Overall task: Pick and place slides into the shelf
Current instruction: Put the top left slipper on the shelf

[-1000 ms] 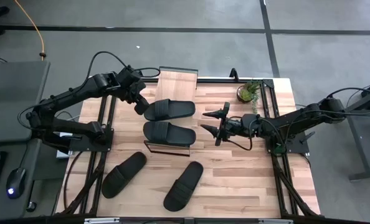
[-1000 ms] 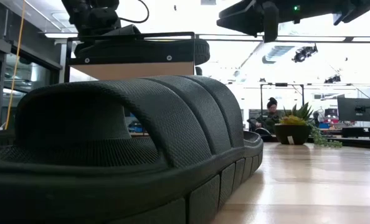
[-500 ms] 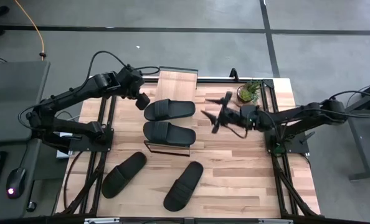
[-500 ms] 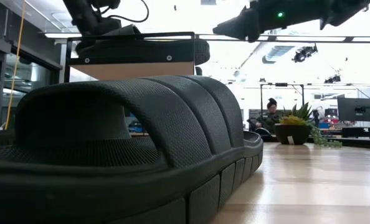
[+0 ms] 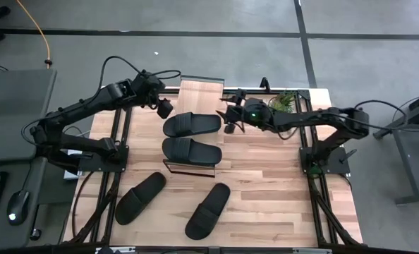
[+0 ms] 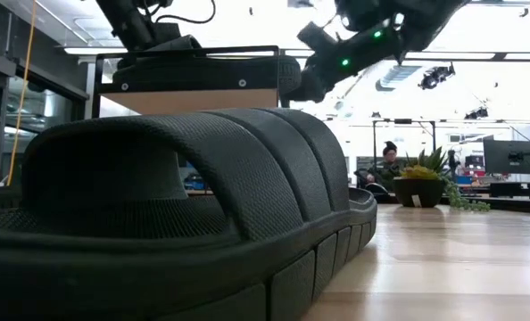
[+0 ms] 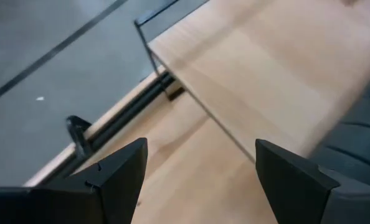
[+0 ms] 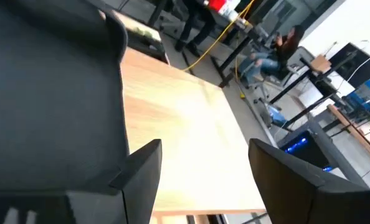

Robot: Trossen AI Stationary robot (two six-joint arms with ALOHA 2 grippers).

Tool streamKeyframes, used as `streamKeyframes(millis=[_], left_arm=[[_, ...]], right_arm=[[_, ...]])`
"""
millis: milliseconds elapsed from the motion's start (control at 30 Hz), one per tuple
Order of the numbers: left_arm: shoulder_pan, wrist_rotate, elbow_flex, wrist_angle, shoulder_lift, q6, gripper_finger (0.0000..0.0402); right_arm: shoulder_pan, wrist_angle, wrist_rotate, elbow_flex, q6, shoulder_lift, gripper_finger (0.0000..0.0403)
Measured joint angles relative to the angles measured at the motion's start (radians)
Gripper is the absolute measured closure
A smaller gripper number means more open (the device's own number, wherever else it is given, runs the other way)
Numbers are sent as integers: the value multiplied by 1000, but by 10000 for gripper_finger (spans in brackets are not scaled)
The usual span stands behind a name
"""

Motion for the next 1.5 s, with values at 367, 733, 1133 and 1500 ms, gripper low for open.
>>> streamKeyframes(millis=[367, 733, 1133, 1500], left_arm=[[104, 75, 0, 13, 121, 63, 122], [149, 230, 0, -44, 131, 68, 122], [149, 317, 0, -119, 129, 66, 122], [149, 472, 0, -175, 129, 66, 122]], right_arm=[[-5, -43, -5, 86, 0, 62, 171], [-3, -166, -41, 86, 51, 59, 171], [-3, -175, -96, 86, 55, 56, 171], [-1, -267, -248, 87, 82, -15, 171]])
